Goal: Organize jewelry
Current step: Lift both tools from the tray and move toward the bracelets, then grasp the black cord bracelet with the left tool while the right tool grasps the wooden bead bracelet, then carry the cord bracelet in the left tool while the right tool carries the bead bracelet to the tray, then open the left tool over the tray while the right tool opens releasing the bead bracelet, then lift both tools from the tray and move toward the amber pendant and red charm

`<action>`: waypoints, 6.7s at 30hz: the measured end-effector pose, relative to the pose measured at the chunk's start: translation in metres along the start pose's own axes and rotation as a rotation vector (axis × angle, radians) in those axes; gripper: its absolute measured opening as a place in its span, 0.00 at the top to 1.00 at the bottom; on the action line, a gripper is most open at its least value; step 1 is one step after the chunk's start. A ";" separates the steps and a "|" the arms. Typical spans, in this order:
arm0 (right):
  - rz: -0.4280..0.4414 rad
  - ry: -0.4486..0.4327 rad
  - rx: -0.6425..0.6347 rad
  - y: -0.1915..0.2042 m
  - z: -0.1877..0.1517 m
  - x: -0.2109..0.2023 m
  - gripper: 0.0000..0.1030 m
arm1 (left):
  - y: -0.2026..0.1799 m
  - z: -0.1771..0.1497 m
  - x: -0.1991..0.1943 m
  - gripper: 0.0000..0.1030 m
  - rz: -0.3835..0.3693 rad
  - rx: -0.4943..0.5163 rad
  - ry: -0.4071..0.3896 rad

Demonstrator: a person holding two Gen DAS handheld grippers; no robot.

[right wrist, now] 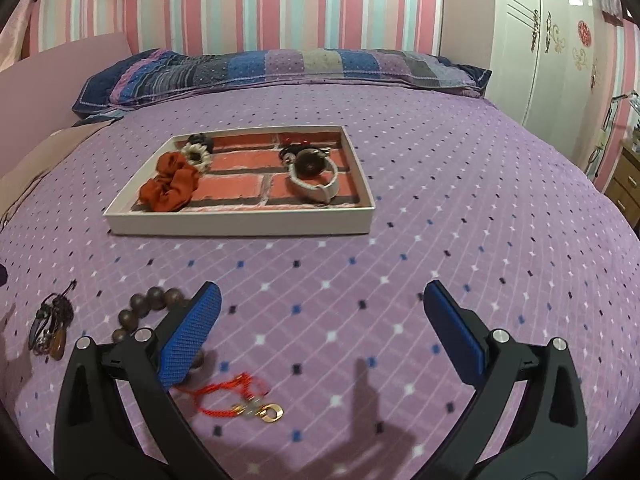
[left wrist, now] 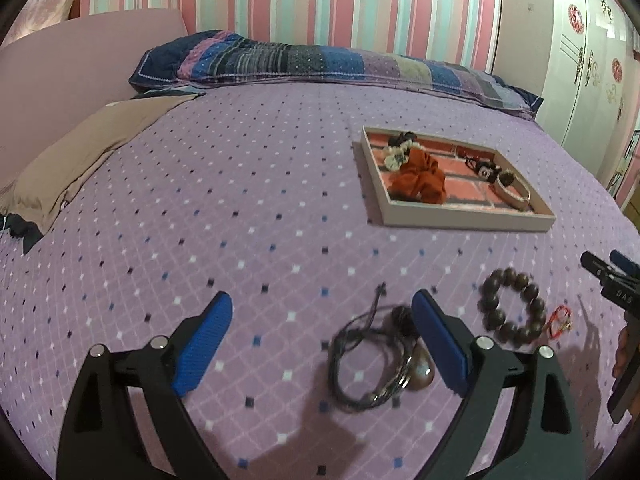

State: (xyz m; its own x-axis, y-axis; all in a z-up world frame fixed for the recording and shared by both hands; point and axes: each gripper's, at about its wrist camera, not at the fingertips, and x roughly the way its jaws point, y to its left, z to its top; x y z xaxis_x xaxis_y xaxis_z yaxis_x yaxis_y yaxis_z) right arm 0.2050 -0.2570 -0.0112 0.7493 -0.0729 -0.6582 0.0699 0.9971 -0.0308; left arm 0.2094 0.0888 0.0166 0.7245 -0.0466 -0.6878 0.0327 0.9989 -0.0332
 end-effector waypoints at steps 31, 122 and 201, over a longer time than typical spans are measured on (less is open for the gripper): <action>0.005 0.057 -0.092 0.075 -0.031 0.027 0.22 | 0.010 -0.046 0.046 0.14 -0.044 -0.007 0.081; 0.133 -0.078 -0.048 0.016 0.130 0.047 0.81 | -0.108 0.129 0.071 0.86 -0.184 0.056 -0.013; 0.034 -0.033 -0.005 -0.017 0.007 -0.009 0.04 | -0.047 0.019 0.015 0.14 -0.064 0.017 0.029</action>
State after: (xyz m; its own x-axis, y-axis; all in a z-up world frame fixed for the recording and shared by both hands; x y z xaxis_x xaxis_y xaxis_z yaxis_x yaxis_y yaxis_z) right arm 0.2018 -0.2733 0.0002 0.7725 -0.0398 -0.6338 0.0412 0.9991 -0.0124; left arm 0.2318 0.0407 0.0213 0.7003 -0.1099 -0.7054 0.0900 0.9938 -0.0655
